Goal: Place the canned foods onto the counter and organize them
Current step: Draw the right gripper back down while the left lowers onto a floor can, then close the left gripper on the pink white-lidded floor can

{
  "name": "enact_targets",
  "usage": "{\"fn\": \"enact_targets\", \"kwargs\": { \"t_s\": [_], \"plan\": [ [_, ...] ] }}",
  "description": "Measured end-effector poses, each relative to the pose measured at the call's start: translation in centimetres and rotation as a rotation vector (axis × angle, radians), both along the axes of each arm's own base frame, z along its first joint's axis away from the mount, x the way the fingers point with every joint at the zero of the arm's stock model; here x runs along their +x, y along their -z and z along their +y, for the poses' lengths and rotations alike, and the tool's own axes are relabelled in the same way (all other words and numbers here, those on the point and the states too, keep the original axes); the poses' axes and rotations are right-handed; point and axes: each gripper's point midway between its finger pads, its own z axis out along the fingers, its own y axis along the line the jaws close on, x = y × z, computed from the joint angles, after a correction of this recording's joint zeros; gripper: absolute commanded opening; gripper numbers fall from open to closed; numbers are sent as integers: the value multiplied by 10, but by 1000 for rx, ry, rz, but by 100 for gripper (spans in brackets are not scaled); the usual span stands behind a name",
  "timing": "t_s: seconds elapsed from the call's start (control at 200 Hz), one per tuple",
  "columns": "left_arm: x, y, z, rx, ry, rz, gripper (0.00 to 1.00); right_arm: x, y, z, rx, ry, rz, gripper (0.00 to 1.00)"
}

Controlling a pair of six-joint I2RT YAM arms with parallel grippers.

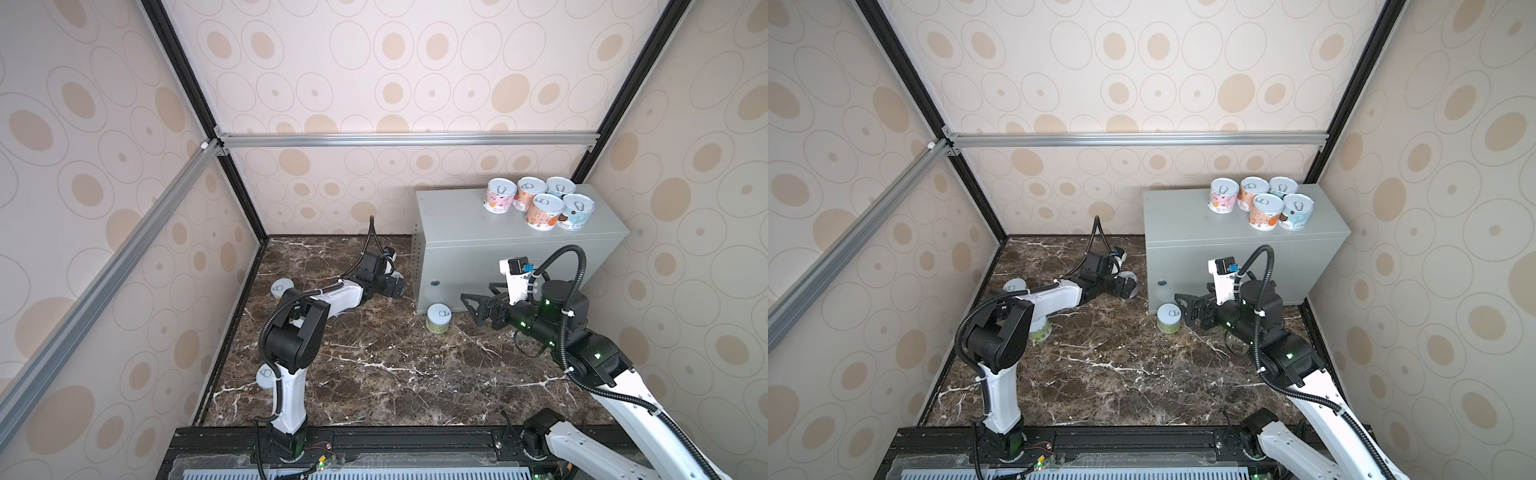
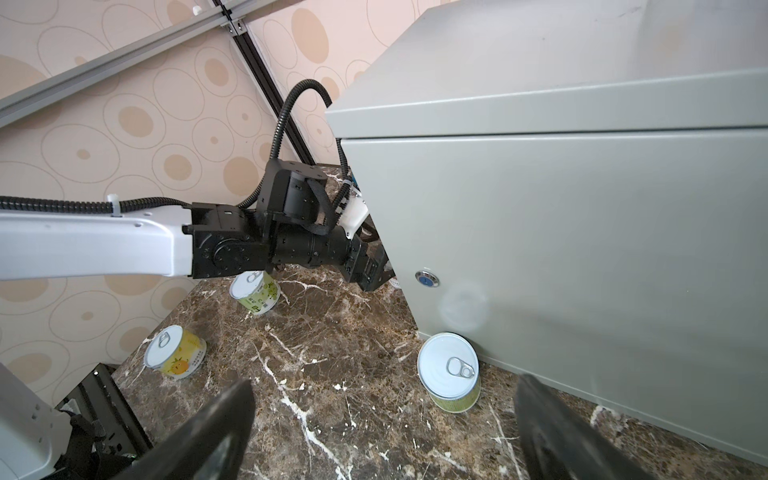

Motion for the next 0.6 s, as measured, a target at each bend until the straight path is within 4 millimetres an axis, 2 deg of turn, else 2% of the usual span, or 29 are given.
{"fn": "enact_targets", "kwargs": {
  "t_s": [0.28,0.6],
  "plan": [
    [13,15,-6,35,26,5,94,3,5,1,-5,2,9,99],
    [21,18,-13,34,52,1,84,7,10,3,-15,5,25,99]
  ]
}}
